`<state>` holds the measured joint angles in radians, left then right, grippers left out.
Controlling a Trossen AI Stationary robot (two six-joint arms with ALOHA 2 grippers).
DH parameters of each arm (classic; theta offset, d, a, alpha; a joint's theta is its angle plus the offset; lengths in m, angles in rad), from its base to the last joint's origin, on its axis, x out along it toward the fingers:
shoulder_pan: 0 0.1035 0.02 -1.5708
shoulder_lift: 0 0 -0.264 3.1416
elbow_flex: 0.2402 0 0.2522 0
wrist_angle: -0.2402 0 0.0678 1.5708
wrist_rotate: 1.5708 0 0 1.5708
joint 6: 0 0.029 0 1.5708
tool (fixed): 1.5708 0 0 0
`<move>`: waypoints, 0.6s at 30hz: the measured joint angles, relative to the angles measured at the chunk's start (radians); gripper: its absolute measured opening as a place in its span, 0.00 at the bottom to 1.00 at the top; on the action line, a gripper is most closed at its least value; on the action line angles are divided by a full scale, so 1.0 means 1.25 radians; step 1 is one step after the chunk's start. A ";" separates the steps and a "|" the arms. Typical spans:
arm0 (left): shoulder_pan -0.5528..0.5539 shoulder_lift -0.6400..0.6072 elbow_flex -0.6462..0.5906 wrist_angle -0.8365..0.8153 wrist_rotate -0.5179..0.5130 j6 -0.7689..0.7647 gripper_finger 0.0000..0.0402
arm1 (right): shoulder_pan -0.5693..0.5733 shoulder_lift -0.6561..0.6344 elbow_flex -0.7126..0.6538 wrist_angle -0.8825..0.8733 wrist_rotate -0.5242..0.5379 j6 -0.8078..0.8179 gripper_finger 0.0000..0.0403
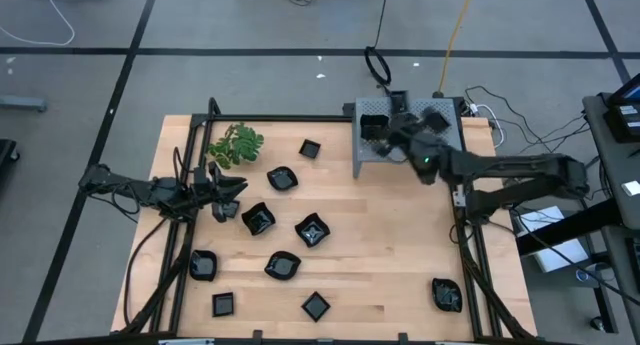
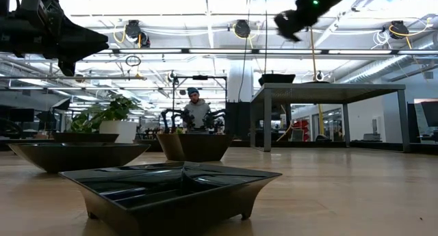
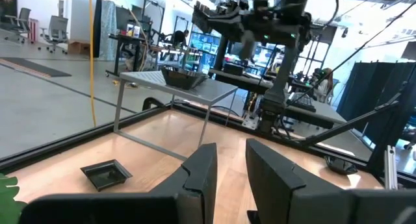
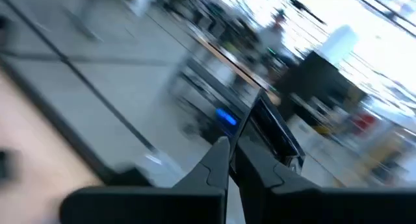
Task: Pick & Place Mini shaped plates
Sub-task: Stack the square plate on top of the square plate on the shelf
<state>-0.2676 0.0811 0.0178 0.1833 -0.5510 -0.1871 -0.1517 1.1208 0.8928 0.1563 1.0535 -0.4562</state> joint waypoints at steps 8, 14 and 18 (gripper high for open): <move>0.000 0.000 0.000 0.000 0.000 0.000 0.21 | -0.184 -0.142 0.000 -0.317 0.016 0.264 0.02; 0.000 0.000 0.000 0.000 0.000 0.000 0.21 | -0.294 -0.187 0.000 -0.488 -0.185 0.596 0.02; 0.000 0.000 0.000 0.000 0.000 0.000 0.21 | -0.348 -0.185 0.000 -0.548 -0.426 0.572 0.02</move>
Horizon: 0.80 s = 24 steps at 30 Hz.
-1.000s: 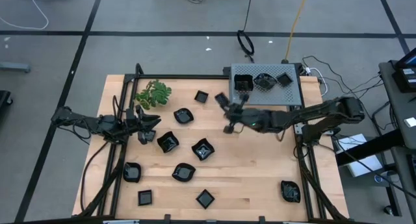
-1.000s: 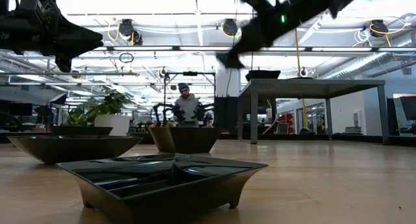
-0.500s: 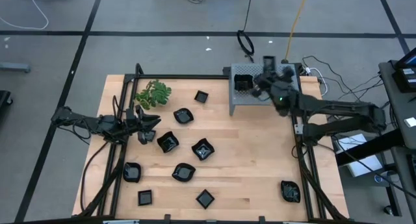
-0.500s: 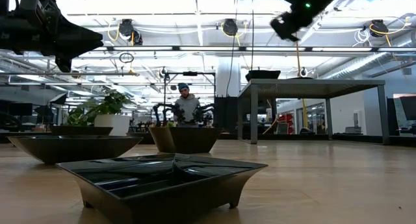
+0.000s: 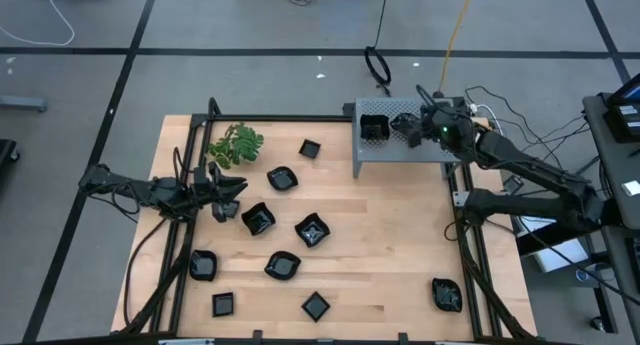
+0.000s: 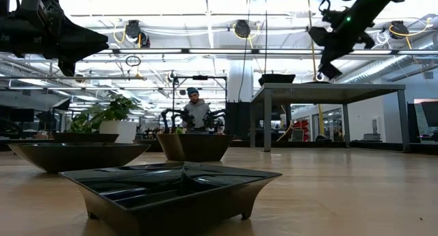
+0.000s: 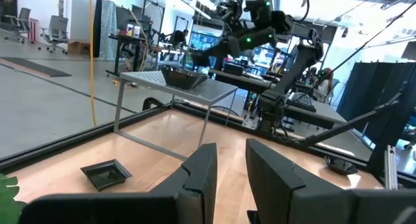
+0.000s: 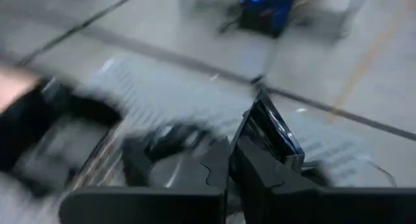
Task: Pick & Place Mini shaped plates
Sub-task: Stack the square plate on top of the square plate on the shelf
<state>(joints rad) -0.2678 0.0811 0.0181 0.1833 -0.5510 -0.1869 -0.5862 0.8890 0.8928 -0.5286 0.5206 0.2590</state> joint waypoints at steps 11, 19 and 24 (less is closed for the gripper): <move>0.000 0.000 0.000 0.000 0.000 0.000 0.21 | -0.076 -0.022 0.000 -0.030 -0.064 -0.315 0.02; 0.000 0.000 0.000 0.000 0.000 0.000 0.21 | -0.088 -0.030 0.001 -0.157 -0.064 -0.608 0.02; 0.000 0.000 0.000 0.000 0.000 0.000 0.21 | -0.110 -0.028 0.001 -0.200 -0.064 -0.622 0.02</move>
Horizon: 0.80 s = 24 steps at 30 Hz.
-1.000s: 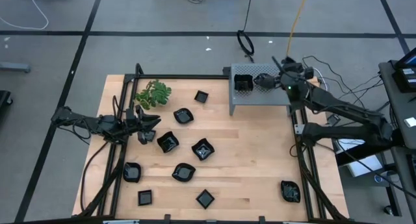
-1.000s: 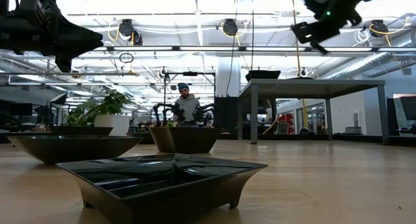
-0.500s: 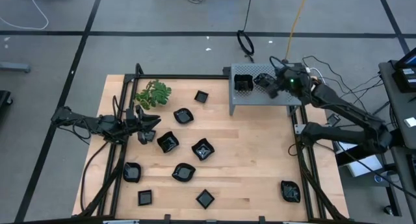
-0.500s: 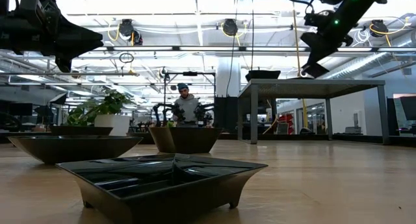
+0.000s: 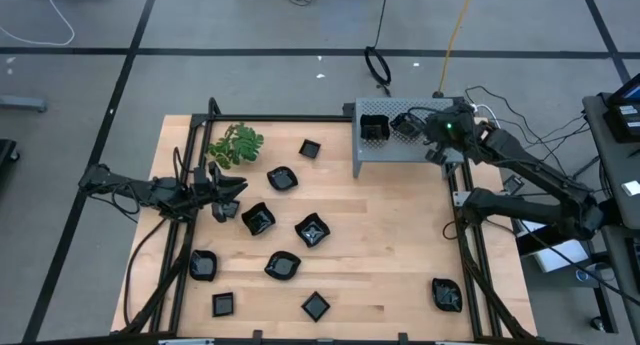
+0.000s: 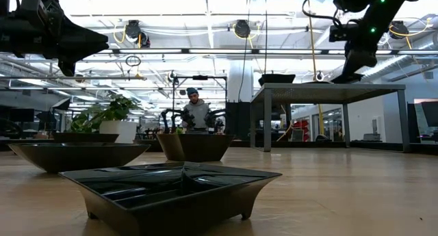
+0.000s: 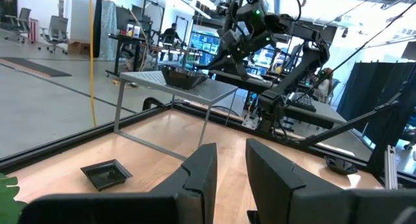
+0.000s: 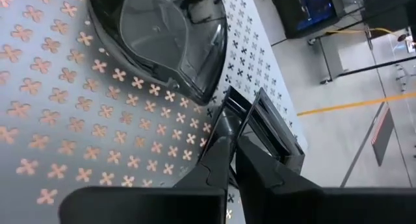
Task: Pick & Place Mini shaped plates
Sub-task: Stack the square plate on top of the square plate on the shelf
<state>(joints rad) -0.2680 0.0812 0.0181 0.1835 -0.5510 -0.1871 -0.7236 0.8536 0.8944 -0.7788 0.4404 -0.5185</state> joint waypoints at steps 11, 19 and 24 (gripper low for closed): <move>0.000 0.000 0.000 0.000 0.000 0.000 0.21 | -0.015 0.000 0.000 0.003 0.000 -0.140 0.02; 0.000 0.000 0.000 0.000 0.000 0.000 0.21 | -0.015 0.003 0.000 0.003 -0.001 -0.205 0.02; 0.000 0.000 0.000 0.000 0.000 0.000 0.21 | -0.015 0.025 0.000 0.008 -0.001 -0.205 0.02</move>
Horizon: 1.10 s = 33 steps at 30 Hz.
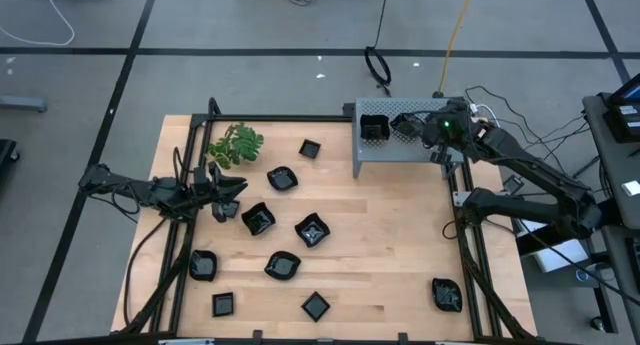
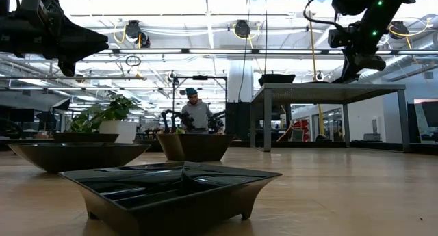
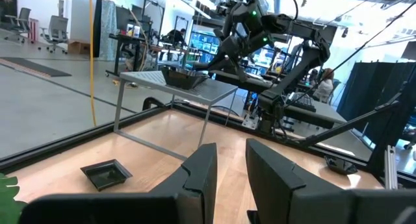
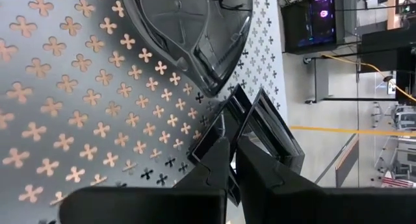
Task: Pick & Place Mini shaped plates
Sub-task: Stack the square plate on top of the square plate on the shelf
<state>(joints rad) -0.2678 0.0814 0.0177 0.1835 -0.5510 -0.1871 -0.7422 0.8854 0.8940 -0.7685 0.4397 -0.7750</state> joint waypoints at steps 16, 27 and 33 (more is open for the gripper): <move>0.000 0.000 0.000 0.000 0.000 0.000 0.21 | 0.000 0.039 -0.001 0.031 0.001 -0.027 0.04; 0.000 0.000 0.000 0.000 0.000 0.000 0.21 | 0.000 0.037 -0.001 0.031 0.010 -0.001 0.25; 0.000 0.000 0.000 0.000 0.000 0.000 0.21 | 0.001 0.000 -0.001 0.032 0.025 0.009 0.29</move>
<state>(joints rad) -0.2680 0.0811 0.0181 0.1837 -0.5510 -0.1867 -0.7415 0.8852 0.8928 -0.7289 0.4709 -0.7635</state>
